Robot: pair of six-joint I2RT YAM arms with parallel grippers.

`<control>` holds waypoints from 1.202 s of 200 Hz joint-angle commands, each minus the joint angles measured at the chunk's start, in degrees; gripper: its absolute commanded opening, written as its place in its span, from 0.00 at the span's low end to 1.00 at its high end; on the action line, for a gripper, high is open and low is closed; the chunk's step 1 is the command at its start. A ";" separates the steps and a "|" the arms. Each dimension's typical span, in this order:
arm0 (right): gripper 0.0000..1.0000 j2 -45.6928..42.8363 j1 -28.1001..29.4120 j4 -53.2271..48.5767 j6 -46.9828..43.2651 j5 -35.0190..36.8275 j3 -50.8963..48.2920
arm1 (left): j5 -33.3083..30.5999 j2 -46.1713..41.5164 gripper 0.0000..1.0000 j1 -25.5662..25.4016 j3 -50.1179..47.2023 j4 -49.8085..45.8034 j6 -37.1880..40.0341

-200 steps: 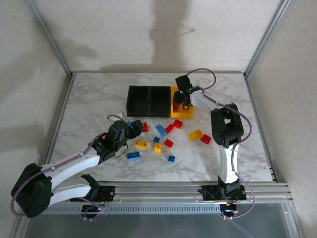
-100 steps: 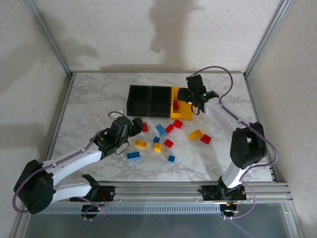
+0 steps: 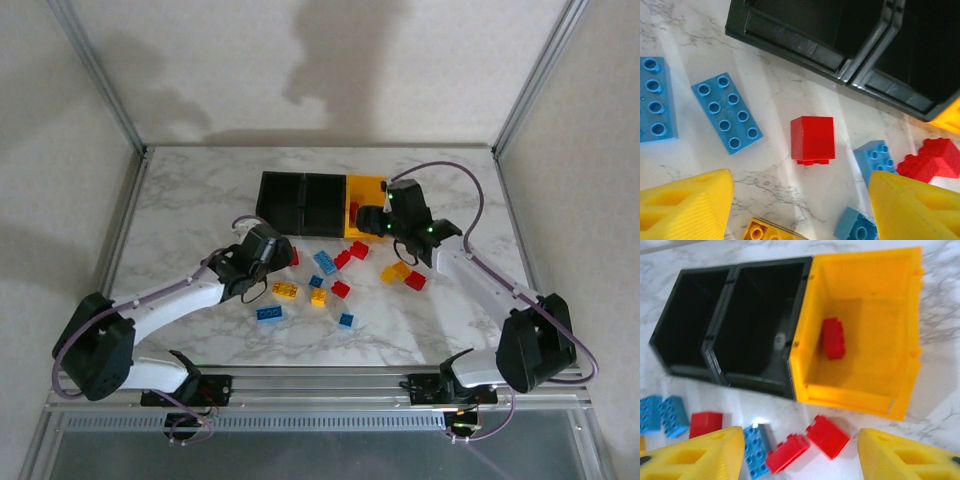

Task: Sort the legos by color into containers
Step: Pick up the lego from the center of the table.

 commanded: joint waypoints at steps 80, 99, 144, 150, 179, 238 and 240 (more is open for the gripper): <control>0.61 -3.52 3.33 1.75 5.43 -0.47 -8.56 | -0.96 14.52 0.67 5.09 4.98 0.04 -4.18; 0.60 -4.15 3.94 2.01 6.19 -0.45 -9.94 | -1.90 16.36 0.66 5.10 5.54 0.95 -5.21; 0.60 -6.65 4.12 1.01 6.70 -0.01 -10.19 | -4.78 20.26 0.61 5.23 7.09 1.22 -6.54; 0.61 -6.87 4.18 0.96 6.80 0.11 -10.12 | -4.83 20.68 0.59 5.27 7.29 1.30 -6.47; 0.60 -7.16 4.23 0.83 7.59 0.22 -10.27 | -5.43 22.25 0.56 5.28 8.10 1.34 -6.49; 0.60 -7.16 4.59 1.65 8.48 -0.14 -10.71 | -7.12 24.81 0.56 5.55 9.54 -0.19 -4.76; 0.60 -7.15 4.61 1.68 8.48 -0.17 -10.71 | -7.19 24.81 0.56 5.55 9.57 -0.20 -4.74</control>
